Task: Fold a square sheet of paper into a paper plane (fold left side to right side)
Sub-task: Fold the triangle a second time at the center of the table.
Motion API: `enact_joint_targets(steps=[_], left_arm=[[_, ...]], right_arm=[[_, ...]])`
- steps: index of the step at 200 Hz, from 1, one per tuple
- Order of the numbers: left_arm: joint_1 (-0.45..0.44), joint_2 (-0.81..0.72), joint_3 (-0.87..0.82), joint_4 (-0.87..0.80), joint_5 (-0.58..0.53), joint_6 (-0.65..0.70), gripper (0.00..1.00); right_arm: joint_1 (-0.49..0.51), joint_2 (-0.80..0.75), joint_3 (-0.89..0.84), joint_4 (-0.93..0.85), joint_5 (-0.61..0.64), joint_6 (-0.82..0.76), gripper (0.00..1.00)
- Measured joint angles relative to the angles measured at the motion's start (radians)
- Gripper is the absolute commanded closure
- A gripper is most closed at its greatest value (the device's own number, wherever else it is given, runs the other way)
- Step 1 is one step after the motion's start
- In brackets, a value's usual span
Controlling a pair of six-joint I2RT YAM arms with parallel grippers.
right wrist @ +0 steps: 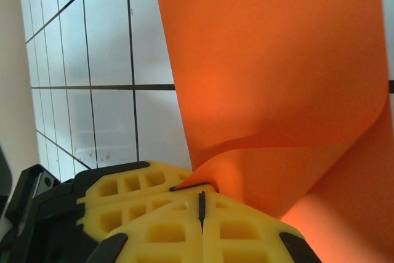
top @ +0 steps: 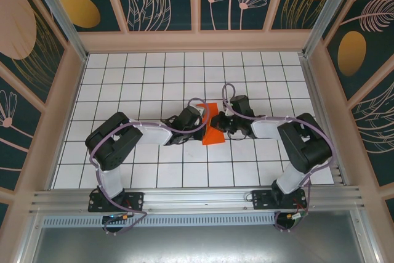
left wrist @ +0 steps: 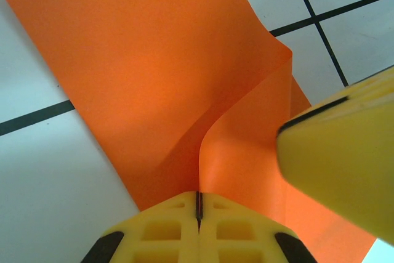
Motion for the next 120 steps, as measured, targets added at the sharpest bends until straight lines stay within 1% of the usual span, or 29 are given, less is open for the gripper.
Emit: enact_joint_targets(steps=[55,120], left_arm=[[0.0,0.0,0.0,0.0,0.0,0.0,1.0],[0.0,0.0,0.0,0.0,0.0,0.001,1.0]], right_arm=[[0.002,0.045,0.016,-0.006,0.011,-0.016,1.0],[0.002,0.05,0.026,-0.058,0.05,-0.062,1.0]])
